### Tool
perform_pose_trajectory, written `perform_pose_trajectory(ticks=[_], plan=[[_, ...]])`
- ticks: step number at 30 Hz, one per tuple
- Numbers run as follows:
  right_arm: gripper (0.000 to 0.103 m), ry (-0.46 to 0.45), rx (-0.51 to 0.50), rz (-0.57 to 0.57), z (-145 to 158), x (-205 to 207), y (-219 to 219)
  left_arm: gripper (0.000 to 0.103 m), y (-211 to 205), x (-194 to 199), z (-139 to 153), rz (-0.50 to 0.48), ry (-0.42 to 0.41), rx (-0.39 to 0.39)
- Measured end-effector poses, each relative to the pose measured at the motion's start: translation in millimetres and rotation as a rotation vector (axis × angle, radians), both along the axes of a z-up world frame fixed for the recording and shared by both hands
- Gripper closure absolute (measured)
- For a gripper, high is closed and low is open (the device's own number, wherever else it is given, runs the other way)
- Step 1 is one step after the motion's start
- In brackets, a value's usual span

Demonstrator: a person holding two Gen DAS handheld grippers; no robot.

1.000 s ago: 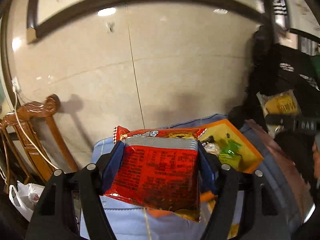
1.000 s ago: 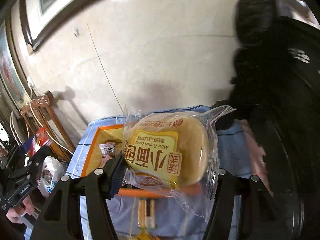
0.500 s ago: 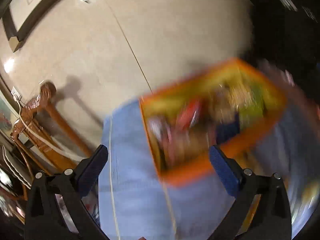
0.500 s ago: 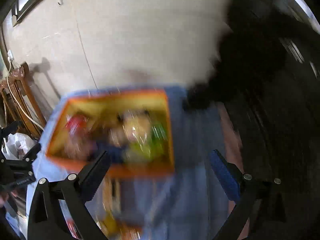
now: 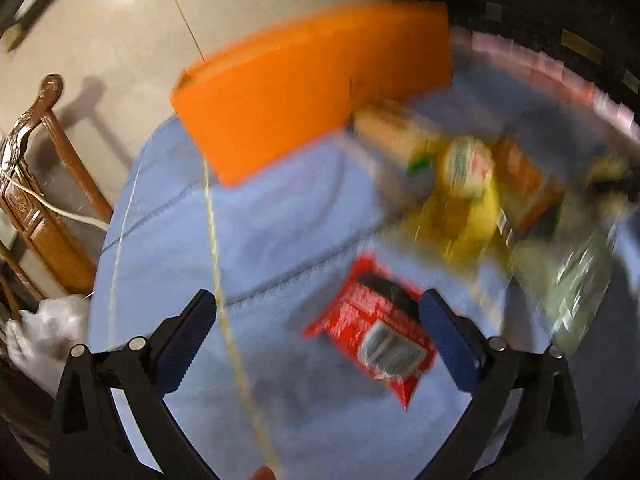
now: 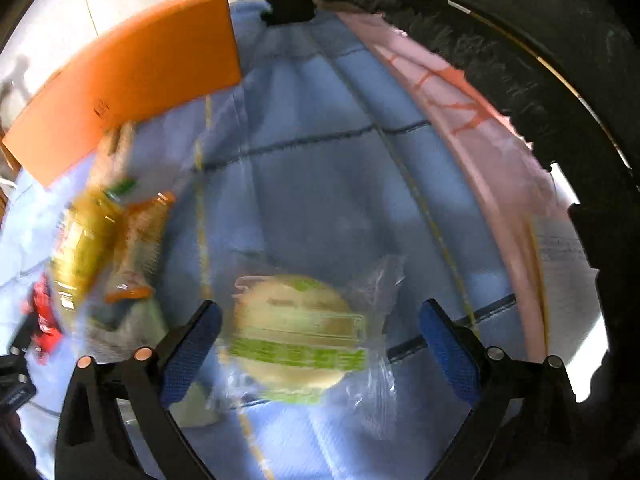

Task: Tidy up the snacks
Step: 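Grasp red wrapped pack with left tool while right tool grasps green-printed bun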

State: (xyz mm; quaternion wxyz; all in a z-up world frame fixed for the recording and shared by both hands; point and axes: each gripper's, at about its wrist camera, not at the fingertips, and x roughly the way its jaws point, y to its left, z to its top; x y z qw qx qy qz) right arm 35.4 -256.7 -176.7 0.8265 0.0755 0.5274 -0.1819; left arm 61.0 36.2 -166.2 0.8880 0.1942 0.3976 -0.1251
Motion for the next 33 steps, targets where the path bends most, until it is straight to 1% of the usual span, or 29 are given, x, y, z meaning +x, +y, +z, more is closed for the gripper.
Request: perform_pose_trajectory(ticks=[1, 2, 3, 4, 5, 6, 7, 8, 9, 10, 11, 12, 13, 14, 15, 16, 18, 19, 21, 22, 25, 26, 29, 31, 33], plan=[[0.003, 0.002, 0.031, -0.006, -4.2, 0.0, -2.6, 0.004, -3.3, 5.1, -4.5, 0.008, 0.015, 0.006], [0.003, 0.015, 0.075, -0.007, -10.0, 0.6, -5.7, 0.004, -4.4, 9.0, -5.0, 0.005, 0.021, -0.024], [0.003, -0.001, 0.065, 0.000, -9.2, 0.2, -4.6, 0.004, -6.5, 13.6, -8.7, 0.018, 0.041, -0.044], [0.013, -0.016, 0.066, 0.010, -7.7, -1.6, -3.4, 0.009, -7.6, 16.9, -12.3, 0.032, 0.069, -0.069], [0.025, -0.015, 0.038, 0.000, -5.0, -3.9, -3.2, 0.020, -9.8, 19.9, -19.1, 0.023, 0.123, -0.113], [0.038, -0.021, 0.045, 0.007, -0.3, -4.8, -3.9, 0.041, -12.7, 21.1, -22.2, 0.005, 0.158, -0.160], [0.040, -0.017, 0.083, 0.003, 1.0, -7.0, -6.6, 0.048, -15.0, 20.3, -22.5, 0.015, 0.174, -0.173], [0.040, -0.012, 0.119, -0.005, 1.4, -9.0, -9.5, 0.052, -18.3, 18.6, -21.3, 0.021, 0.186, -0.180], [0.040, -0.003, 0.136, -0.012, 3.0, -12.6, -11.5, 0.064, -21.1, 16.8, -21.0, 0.009, 0.203, -0.193], [0.041, -0.002, 0.131, -0.025, 7.3, -16.9, -12.2, 0.072, -22.7, 15.0, -19.7, 0.005, 0.216, -0.206], [0.041, -0.016, 0.127, -0.029, 12.9, -20.8, -11.8, 0.075, -23.4, 11.9, -15.5, -0.007, 0.230, -0.227], [0.041, -0.036, 0.129, -0.028, 21.6, -24.5, -10.6, 0.077, -25.1, 8.9, -11.8, -0.019, 0.222, -0.225], [0.041, -0.052, 0.133, -0.026, 30.2, -27.1, -8.1, 0.080, -27.3, 5.1, -4.1, -0.034, 0.200, -0.202], [0.041, -0.074, 0.140, -0.021, 40.3, -29.4, -6.6, 0.080, -27.8, 2.6, 2.6, -0.044, 0.193, -0.188], [0.041, -0.114, 0.145, -0.007, 58.2, -29.5, -3.8, 0.081, -27.2, 1.8, 9.3, -0.047, 0.185, -0.182], [0.041, -0.136, 0.145, 0.001, 67.7, -27.1, -2.7, 0.081, -25.2, 2.2, 18.6, -0.047, 0.177, -0.189], [0.041, -0.209, 0.139, 0.038, 97.2, -18.9, 4.5, 0.081, -18.0, 6.6, 43.2, -0.030, 0.141, -0.196], [0.041, -0.234, 0.140, 0.058, 107.9, -9.7, 5.0, 0.081, -14.5, 9.8, 58.0, -0.017, 0.105, -0.185], [0.041, -0.297, 0.159, 0.105, 132.2, 8.4, 13.7, 0.081, -9.4, 17.1, 79.1, 0.002, 0.062, -0.170], [0.040, -0.325, 0.168, 0.127, 142.7, 21.2, 14.8, 0.081, -4.9, 23.5, 97.4, 0.021, 0.037, -0.165], [0.040, -0.399, 0.181, 0.193, 176.2, 53.7, 25.3, 0.081, 5.3, 39.4, 143.8, 0.049, -0.034, -0.186], [0.040, -0.423, 0.172, 0.217, 190.3, 70.0, 30.5, 0.081, 7.2, 48.4, 164.1, 0.056, -0.078, -0.183], [0.040, -0.468, 0.163, 0.271, 218.4, 111.4, 40.5, 0.081, 7.7, 81.7, 204.1, 0.073, -0.174, -0.135], [0.040, -0.479, 0.173, 0.301, 233.3, 142.8, 48.3, 0.081, 6.4, 108.6, 218.7, 0.089, -0.193, -0.124], [0.040, -0.470, 0.167, 0.318, 241.9, 180.2, 58.1, 0.081, 4.5, 143.8, 228.8, 0.105, -0.181, -0.147]])
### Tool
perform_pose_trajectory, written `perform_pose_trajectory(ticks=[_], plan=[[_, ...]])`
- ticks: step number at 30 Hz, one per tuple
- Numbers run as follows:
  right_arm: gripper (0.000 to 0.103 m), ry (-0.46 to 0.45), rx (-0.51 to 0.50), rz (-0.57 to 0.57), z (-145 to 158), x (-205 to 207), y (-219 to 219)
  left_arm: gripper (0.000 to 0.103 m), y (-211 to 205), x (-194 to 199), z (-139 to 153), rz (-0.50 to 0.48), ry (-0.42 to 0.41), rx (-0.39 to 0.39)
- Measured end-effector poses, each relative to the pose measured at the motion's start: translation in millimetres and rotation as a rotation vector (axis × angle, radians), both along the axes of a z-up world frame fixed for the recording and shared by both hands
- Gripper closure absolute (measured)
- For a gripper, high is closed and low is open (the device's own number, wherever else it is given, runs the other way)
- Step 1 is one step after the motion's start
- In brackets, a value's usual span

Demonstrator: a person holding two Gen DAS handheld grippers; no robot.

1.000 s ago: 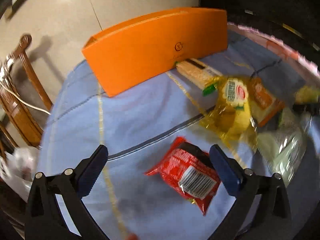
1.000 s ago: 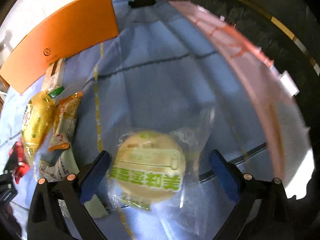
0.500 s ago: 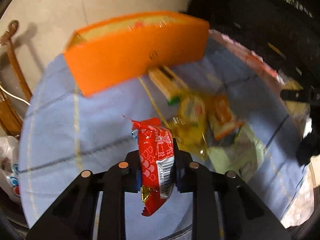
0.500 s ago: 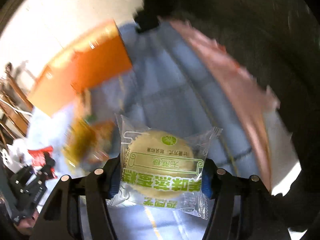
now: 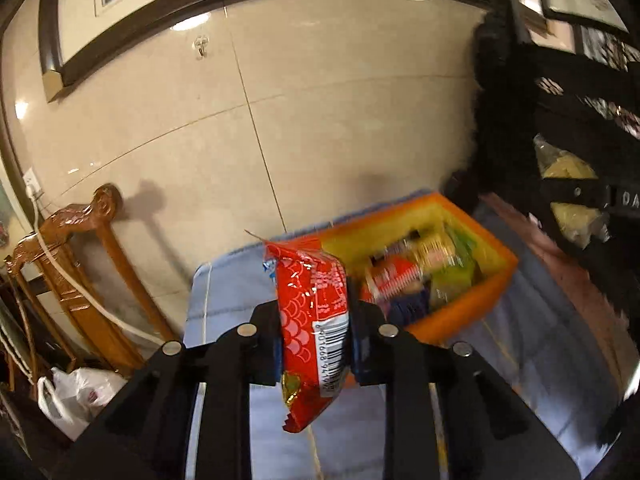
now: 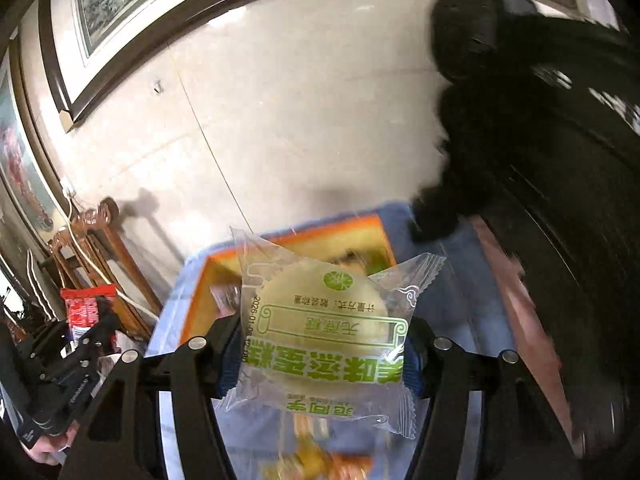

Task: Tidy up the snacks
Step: 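Release red pack and green-printed bun into the orange box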

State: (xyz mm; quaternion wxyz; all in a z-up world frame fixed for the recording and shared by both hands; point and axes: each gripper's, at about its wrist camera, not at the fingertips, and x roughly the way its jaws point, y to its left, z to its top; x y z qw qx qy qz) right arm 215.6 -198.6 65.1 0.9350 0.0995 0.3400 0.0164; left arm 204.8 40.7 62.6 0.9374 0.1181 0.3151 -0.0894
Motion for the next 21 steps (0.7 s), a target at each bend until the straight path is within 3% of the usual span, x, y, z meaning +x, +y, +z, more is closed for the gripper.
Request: perform_pose_trajectory(ticks=[2, 6, 7, 9, 10, 11, 12, 15, 18, 21], plan=[[0.040, 0.013, -0.010, 0.006, 1.5, 26.4, 2.8, 0.081, -5.1, 26.7, 1.4, 0.002, 0.025, -0.024], [0.040, 0.074, -0.060, -0.001, -3.5, 73.5, 5.0, 0.081, -24.9, 64.1, -4.2, 0.018, 0.015, 0.055], [0.040, 0.084, -0.069, -0.005, -6.8, 77.9, 5.4, 0.081, -25.4, 69.8, -6.8, 0.021, 0.024, 0.050], [0.036, 0.134, -0.094, 0.033, -16.4, 89.4, 9.7, 0.080, -24.0, 79.8, -8.8, 0.008, 0.047, -0.046], [0.028, 0.163, -0.110, 0.063, -21.2, 93.5, 13.6, 0.069, -23.4, 82.8, -10.1, 0.014, 0.041, -0.075], [0.020, 0.179, -0.131, 0.070, -24.4, 95.6, 15.1, 0.048, -24.9, 84.1, -12.4, 0.033, 0.034, -0.059], [0.005, 0.178, -0.169, 0.045, -24.9, 93.4, 13.6, 0.007, -29.9, 83.8, -14.9, 0.061, 0.022, -0.012], [0.003, 0.155, -0.200, 0.002, -24.7, 68.4, -0.9, 0.004, -41.1, 61.6, -28.5, 0.022, -0.047, 0.109], [0.003, 0.186, -0.238, -0.035, -38.7, 15.1, -16.7, 0.004, -43.0, 14.2, -51.0, -0.057, -0.033, 0.128], [0.003, 0.277, -0.233, -0.016, -90.5, -43.4, -22.3, 0.004, -53.0, -44.1, -88.1, -0.160, -0.031, 0.131]])
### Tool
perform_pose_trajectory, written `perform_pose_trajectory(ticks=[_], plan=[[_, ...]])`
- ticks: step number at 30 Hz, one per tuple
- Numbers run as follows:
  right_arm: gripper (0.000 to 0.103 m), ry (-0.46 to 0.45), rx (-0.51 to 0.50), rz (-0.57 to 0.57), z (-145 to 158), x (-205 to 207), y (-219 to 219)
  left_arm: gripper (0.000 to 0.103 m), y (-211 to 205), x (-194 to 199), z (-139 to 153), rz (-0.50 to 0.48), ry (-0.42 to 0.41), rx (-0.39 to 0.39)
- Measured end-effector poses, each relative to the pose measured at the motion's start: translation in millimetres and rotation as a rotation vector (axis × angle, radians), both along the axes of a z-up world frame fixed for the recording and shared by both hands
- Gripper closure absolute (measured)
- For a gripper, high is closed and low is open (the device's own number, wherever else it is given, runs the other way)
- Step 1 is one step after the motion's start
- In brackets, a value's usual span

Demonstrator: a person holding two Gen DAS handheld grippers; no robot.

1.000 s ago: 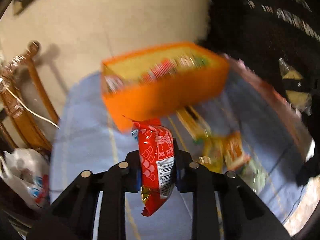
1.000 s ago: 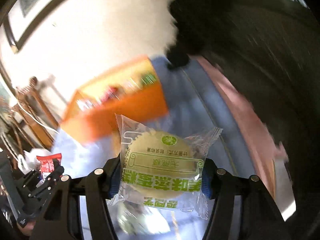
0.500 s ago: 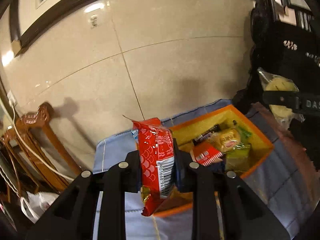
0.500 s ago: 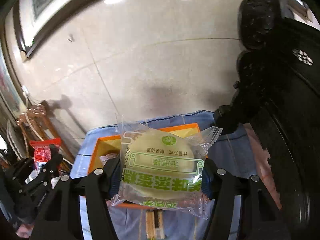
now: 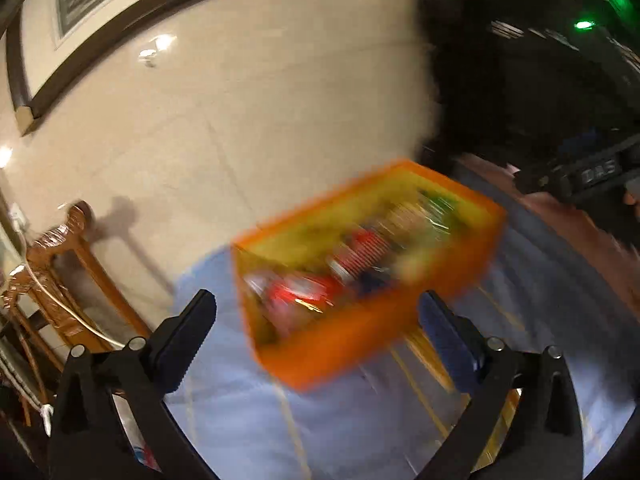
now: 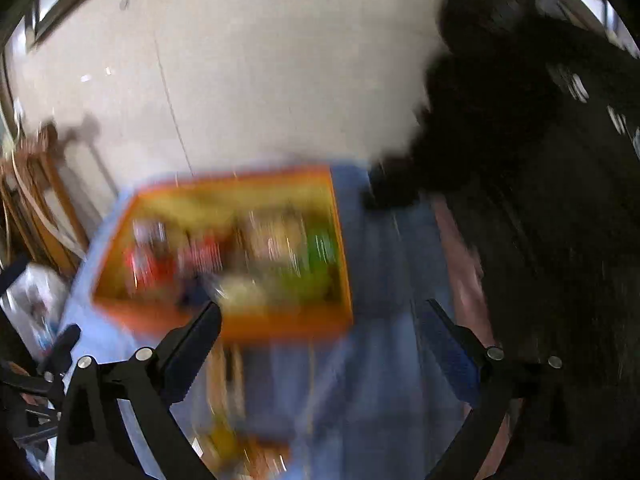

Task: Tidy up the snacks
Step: 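Release red pack and green-printed bun into the orange box, then grasp yellow soft bread bag with left tool while right tool grasps orange snack bag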

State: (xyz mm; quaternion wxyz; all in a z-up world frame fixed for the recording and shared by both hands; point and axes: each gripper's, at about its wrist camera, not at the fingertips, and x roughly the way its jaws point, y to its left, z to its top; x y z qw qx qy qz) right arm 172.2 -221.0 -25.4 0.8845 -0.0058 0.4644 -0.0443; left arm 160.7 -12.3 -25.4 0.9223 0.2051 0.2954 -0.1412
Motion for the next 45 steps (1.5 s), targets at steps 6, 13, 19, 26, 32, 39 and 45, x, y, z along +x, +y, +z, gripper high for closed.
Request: perform_pose_trajectory(ticks=[6, 13, 19, 26, 32, 39, 45], plan=[[0.004, 0.291, 0.018, 0.042, -121.1, -50.7, 21.2, 0.004, 14.3, -57.1, -81.3, 0.025, 0.233, -0.015], [0.003, 0.274, -0.040, 0.051, -163.1, -39.4, 31.7, 0.004, 80.6, -67.0, -120.9, 0.244, 0.373, -0.015], [0.003, 0.236, -0.180, -0.108, -143.2, -57.3, -7.4, 0.004, 64.3, -71.4, -104.0, 0.193, 0.335, -0.018], [0.003, 0.196, 0.051, -0.237, -122.0, -80.3, -41.0, 0.004, -11.0, -57.3, -95.0, 0.064, 0.235, -0.022], [0.003, 0.258, 0.134, -0.198, -156.8, -51.1, -10.7, 0.004, -52.1, -39.9, -124.6, 0.010, 0.257, -0.020], [0.015, 0.215, 0.080, -0.176, -170.4, -41.1, 14.2, 0.014, -61.8, -34.0, -171.8, -0.042, 0.325, -0.001], [0.061, 0.224, 0.249, -0.182, -157.8, -58.7, 5.0, 0.061, -62.0, -36.2, -166.9, -0.060, 0.419, -0.083]])
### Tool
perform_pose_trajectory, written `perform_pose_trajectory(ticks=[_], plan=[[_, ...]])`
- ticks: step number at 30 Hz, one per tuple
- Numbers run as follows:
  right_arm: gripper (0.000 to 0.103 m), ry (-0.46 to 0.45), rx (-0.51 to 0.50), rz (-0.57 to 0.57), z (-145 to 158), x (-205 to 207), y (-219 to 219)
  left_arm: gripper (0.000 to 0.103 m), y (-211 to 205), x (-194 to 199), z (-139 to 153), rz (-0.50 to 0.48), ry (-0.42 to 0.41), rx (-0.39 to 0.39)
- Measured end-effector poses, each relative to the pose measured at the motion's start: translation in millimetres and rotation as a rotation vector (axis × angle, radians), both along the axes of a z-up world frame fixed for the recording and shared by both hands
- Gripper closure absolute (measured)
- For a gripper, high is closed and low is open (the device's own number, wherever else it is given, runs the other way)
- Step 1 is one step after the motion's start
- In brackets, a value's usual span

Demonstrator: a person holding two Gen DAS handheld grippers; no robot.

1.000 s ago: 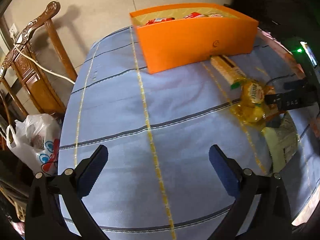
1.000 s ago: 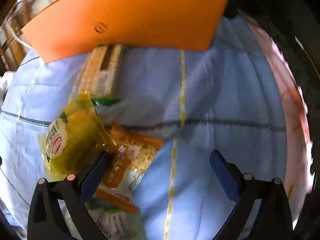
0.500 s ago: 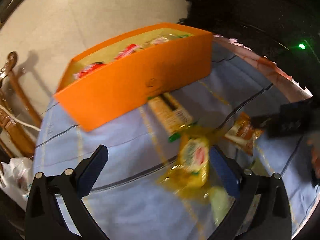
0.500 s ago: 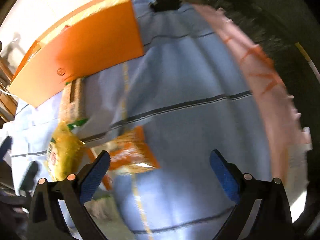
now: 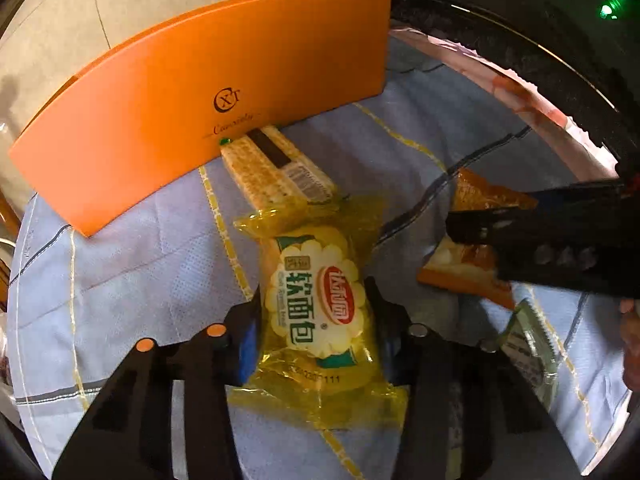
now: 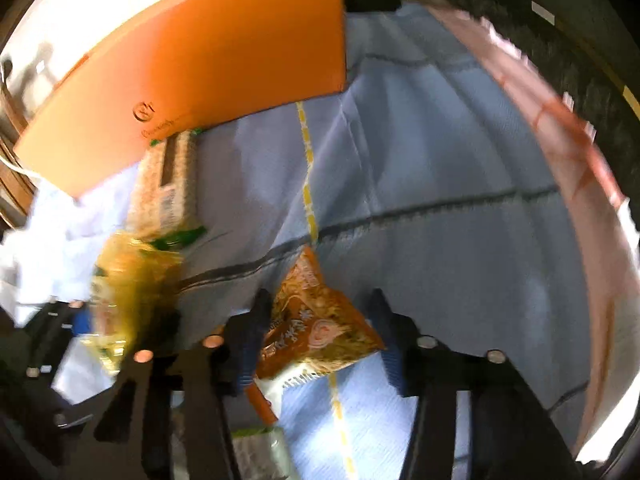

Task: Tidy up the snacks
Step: 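Grasp yellow soft bread bag with left tool while right tool grasps orange snack bag, then release yellow bread bag and orange snack bag into the orange box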

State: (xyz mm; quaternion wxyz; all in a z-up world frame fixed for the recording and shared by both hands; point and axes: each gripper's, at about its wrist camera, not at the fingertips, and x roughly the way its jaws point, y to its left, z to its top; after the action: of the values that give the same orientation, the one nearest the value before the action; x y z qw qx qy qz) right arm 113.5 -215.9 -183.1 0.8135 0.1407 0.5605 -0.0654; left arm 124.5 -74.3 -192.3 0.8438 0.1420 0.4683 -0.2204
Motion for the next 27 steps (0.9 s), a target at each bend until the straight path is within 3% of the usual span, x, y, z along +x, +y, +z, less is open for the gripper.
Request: perform_pose_trajectory(ticks=[2, 4, 8, 11, 18, 21, 24, 27], plan=[[0.078, -0.036, 0.102, -0.034, 9.0, -8.8, -9.6, 0.061, 2.4, -6.0, 6.8, 0.001, 0.006, -0.033], [0.089, -0.066, 0.142, -0.056, 19.6, -14.0, -19.3, 0.062, 3.7, -11.2, 13.4, -0.001, -0.011, -0.022], [0.091, -0.087, 0.179, -0.066, 28.9, -17.8, -28.0, 0.062, 15.7, -8.0, 23.8, 0.010, -0.024, -0.013], [0.091, -0.126, 0.286, -0.097, 30.8, -22.7, -40.8, 0.062, 30.3, -6.5, 33.4, 0.042, -0.023, -0.022], [0.091, -0.271, 0.140, 0.011, 115.4, -10.9, -27.5, 0.062, 56.3, 2.9, 88.1, 0.109, -0.115, -0.037], [0.091, -0.338, -0.020, 0.108, 164.1, 22.5, -12.3, 0.062, 64.9, 26.7, 127.2, 0.171, -0.160, -0.023], [0.091, -0.381, 0.005, 0.177, 200.9, 69.6, -4.6, 0.062, 85.2, 58.9, 178.0, 0.292, -0.190, -0.084], [0.091, -0.366, -0.088, 0.216, 222.8, 115.9, 4.7, 0.062, 96.8, 95.1, 218.0, 0.353, -0.193, -0.085]])
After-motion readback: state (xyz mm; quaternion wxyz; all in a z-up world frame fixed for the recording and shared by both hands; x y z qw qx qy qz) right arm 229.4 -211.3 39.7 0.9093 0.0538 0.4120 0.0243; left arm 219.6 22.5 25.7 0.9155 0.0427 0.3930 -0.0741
